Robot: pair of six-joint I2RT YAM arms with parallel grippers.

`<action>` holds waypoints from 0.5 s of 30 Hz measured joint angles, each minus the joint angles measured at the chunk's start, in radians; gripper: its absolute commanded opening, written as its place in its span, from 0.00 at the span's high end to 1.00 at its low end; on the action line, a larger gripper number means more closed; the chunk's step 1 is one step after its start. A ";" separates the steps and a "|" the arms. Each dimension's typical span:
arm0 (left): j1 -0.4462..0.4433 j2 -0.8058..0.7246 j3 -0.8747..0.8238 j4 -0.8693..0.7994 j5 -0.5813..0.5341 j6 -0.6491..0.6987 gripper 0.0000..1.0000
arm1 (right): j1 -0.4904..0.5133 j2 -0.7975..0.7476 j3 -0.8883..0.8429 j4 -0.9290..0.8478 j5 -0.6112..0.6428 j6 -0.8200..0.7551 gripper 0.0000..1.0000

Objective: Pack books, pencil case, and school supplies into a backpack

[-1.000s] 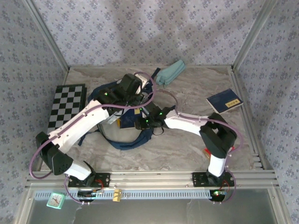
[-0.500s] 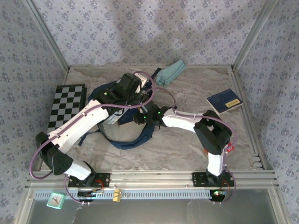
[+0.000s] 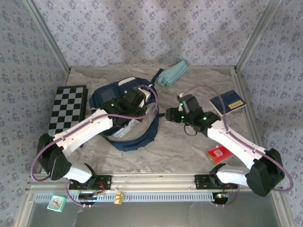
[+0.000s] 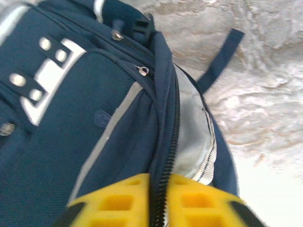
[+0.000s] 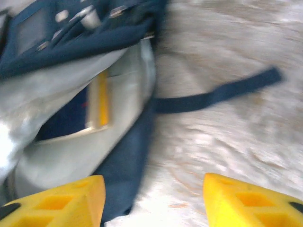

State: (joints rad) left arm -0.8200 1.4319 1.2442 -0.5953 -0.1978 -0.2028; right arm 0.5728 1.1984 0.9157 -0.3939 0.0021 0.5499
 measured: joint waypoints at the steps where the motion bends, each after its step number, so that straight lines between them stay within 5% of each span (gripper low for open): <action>1: -0.011 -0.002 -0.022 0.015 0.020 -0.025 0.65 | -0.064 -0.012 -0.013 -0.022 -0.004 0.000 0.34; 8: -0.122 -0.011 -0.069 0.117 0.064 -0.181 0.48 | -0.446 0.028 -0.031 -0.070 -0.023 -0.028 0.24; 15: -0.149 -0.045 -0.134 0.233 0.079 -0.306 0.40 | -0.717 0.277 0.117 -0.070 -0.044 -0.045 0.20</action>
State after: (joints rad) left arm -0.9688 1.3865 1.1099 -0.3618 -0.1192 -0.5087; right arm -0.1444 1.4750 1.0332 -0.4637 -0.0418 0.5045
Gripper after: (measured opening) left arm 0.585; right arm 0.796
